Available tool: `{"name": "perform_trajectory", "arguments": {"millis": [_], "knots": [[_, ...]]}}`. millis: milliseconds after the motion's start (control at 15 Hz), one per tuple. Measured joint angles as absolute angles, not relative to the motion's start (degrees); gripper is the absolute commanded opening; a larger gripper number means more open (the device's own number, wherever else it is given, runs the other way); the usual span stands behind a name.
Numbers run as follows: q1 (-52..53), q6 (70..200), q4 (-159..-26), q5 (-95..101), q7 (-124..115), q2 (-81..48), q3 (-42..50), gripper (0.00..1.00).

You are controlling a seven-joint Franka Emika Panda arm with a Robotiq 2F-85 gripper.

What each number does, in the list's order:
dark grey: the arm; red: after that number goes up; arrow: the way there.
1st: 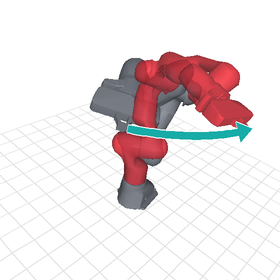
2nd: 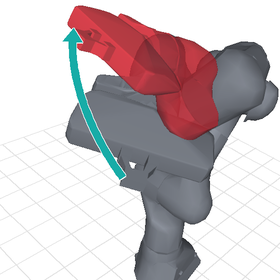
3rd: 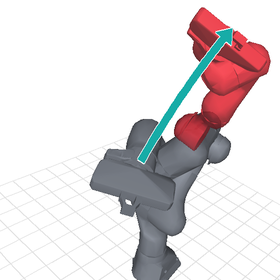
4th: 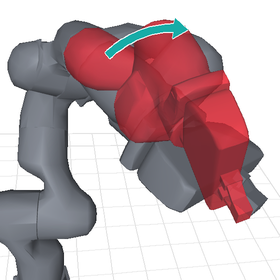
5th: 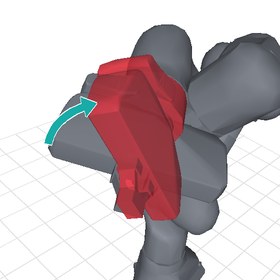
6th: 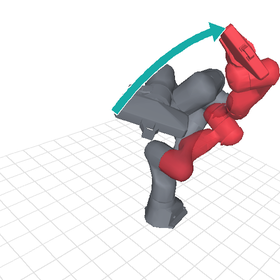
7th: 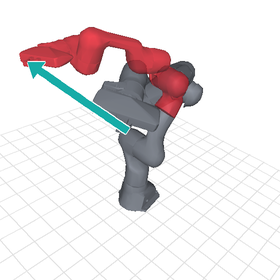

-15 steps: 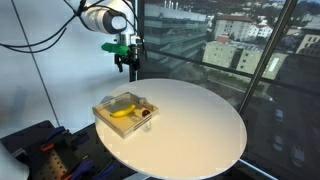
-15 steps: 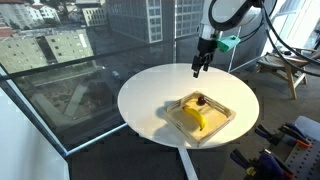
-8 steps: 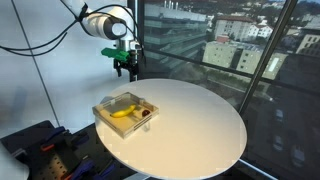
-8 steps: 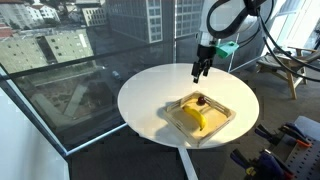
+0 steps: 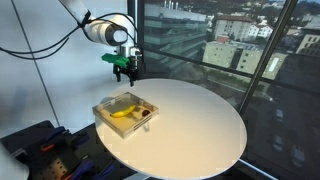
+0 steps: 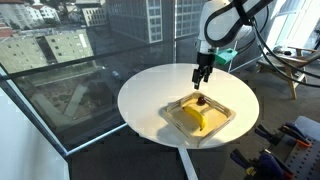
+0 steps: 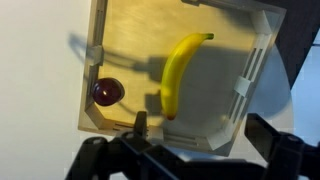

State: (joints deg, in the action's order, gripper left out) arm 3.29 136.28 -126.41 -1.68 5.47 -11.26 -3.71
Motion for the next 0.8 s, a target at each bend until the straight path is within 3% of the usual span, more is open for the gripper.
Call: {"name": "perform_trajectory", "arguments": {"millis": [800], "knots": [[3.0,138.26,-126.41,-1.67,5.47,-16.62,-3.12,1.0]]}}
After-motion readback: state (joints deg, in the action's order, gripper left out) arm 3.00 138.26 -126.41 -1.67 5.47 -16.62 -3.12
